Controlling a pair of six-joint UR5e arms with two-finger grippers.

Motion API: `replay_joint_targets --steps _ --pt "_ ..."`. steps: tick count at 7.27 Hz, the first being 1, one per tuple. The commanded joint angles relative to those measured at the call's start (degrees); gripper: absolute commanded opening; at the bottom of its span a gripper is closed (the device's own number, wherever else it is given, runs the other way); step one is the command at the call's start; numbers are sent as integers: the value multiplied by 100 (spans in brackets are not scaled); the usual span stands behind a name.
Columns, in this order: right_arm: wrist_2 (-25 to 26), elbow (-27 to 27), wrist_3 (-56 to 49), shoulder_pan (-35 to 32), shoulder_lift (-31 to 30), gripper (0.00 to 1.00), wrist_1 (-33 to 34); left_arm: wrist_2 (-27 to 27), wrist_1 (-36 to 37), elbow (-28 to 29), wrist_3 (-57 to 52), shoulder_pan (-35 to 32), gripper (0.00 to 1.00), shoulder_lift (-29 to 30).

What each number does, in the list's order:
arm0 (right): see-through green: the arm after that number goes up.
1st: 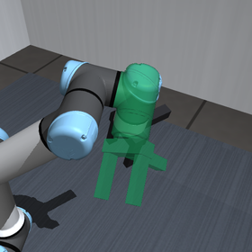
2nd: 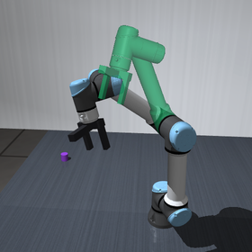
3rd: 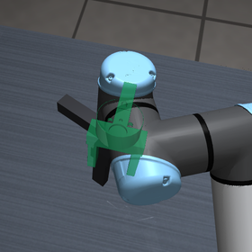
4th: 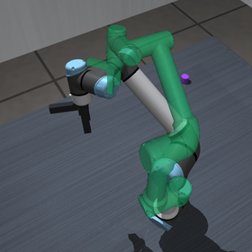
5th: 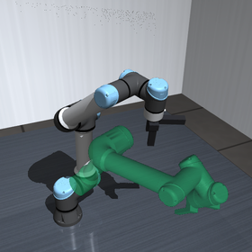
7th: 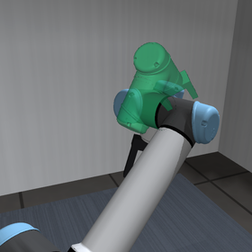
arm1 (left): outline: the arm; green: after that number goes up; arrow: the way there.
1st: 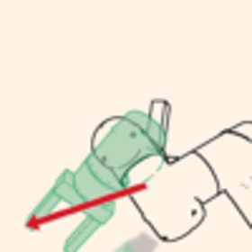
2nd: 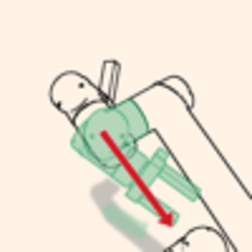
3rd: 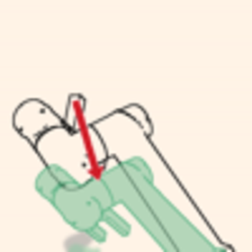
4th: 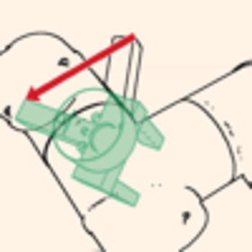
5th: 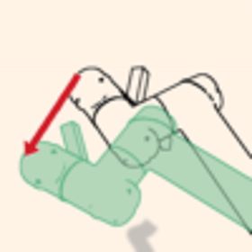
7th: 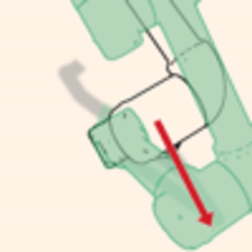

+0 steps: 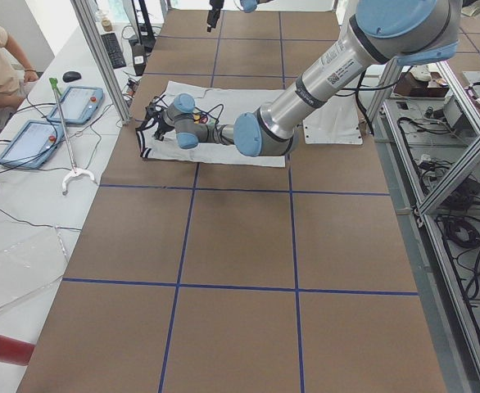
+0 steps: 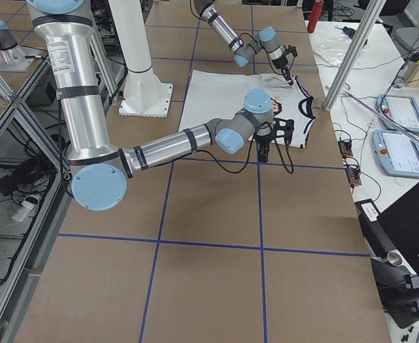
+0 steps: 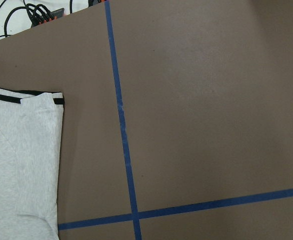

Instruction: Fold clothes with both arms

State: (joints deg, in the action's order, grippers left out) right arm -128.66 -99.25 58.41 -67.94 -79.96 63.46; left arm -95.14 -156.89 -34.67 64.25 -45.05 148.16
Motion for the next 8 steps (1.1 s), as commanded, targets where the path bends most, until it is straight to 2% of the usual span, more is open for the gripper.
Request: replay_joint_targets --steps 1,2,3,4,5,6,7,8 --pt "25 -24 99 78 68 100 9 14 0 -74 52 48 64 125" --pt "165 -51 457 279 329 100 78 -256 9 -362 244 40 64 91" --pt "383 -95 1383 577 549 100 105 -555 61 -818 516 31 65 -49" --pt "690 -278 2114 928 604 100 140 -836 636 -1953 606 40 66 -616" --pt "902 -793 2391 1358 561 100 671 -1265 1468 -3252 615 48 71 -1248" --pt "1400 -1538 2559 1963 552 100 1782 -1409 1859 -4127 624 57 73 -1715" --pt "2084 -2024 3118 2752 552 100 2306 -1671 2046 -4927 615 75 78 -2346" --pt "2543 -2098 3941 3517 525 100 2329 -2327 2135 -5492 607 40 100 -2970"
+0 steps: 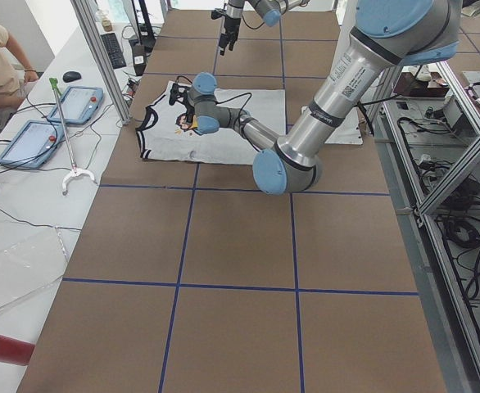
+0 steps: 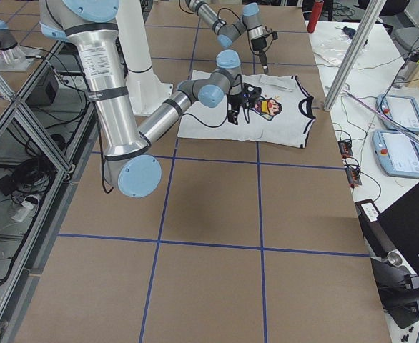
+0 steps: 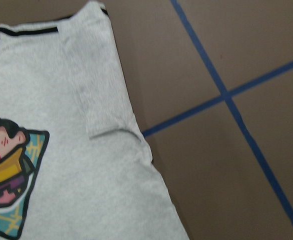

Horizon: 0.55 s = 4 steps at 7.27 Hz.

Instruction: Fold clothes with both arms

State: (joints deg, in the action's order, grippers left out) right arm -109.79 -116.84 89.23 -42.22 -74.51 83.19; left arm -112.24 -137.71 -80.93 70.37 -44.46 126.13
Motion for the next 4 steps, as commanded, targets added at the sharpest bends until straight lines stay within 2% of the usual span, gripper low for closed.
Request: replay_joint_targets --steps 1,2,3,4 --pt "1104 -583 1355 1588 -142 100 373 -876 235 -1428 12 -27 100 -1288" --pt "1796 -838 2134 2351 -596 100 365 -1009 236 -2052 438 8 100 -1850" --pt "2542 -936 2995 3055 -644 100 374 -1010 227 -2432 1478 95 100 -2029" --pt "2854 -928 3491 3558 -801 100 391 -932 218 -2610 1802 322 100 -2197"
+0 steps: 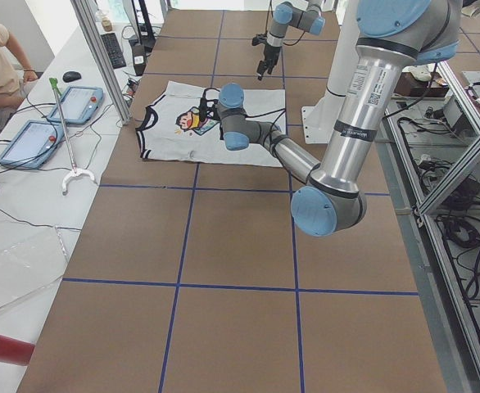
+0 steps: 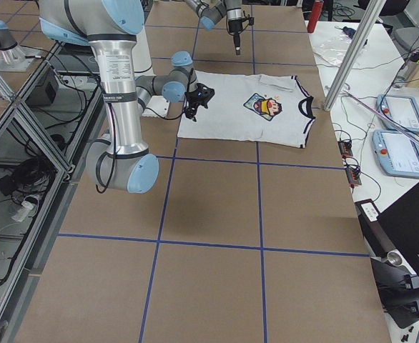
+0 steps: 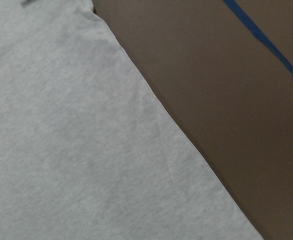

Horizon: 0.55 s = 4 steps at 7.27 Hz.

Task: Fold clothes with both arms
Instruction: 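Move both grippers down along the shirt sides toward the hem nearest robot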

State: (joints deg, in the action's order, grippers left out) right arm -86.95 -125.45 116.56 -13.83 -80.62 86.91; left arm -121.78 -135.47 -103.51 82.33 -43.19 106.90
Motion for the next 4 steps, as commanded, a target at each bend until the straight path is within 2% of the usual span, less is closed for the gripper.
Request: replay_joint_targets --steps 1,2,4 --pt "992 -50 1329 1081 -391 96 10 762 -15 -397 783 606 100 -327" --pt "1213 2 1569 1311 -419 91 10 1039 -58 -398 941 741 99 -485" --pt "1225 343 1764 1383 -472 85 -33 579 -94 -477 970 725 99 -512"
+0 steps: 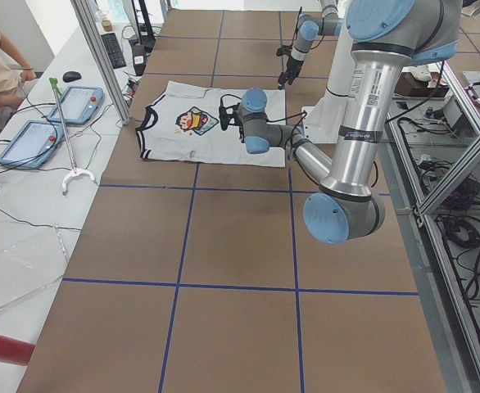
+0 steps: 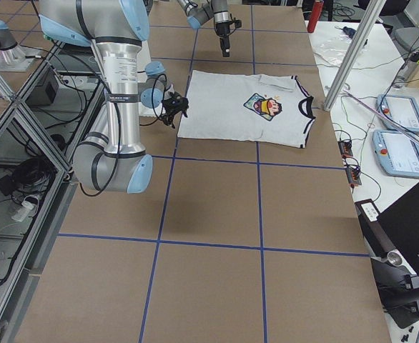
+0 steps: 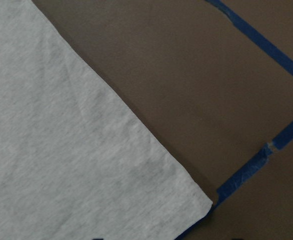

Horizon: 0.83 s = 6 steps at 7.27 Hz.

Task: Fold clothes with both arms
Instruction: 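Move both grippers down along the shirt sides toward the hem nearest robot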

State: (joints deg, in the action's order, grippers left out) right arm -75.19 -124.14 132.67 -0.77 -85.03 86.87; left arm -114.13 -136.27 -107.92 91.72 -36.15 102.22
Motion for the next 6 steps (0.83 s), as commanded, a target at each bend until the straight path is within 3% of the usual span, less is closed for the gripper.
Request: replay_joint_targets --steps 1,4,6 --pt "48 232 145 68 -39 82 -30 -189 13 -19 30 29 99 -53" --pt "22 373 145 68 -4 76 -30 -136 13 -45 22 20 98 -53" --pt "22 373 145 33 -4 66 -30 -127 22 -150 22 11 98 -62"
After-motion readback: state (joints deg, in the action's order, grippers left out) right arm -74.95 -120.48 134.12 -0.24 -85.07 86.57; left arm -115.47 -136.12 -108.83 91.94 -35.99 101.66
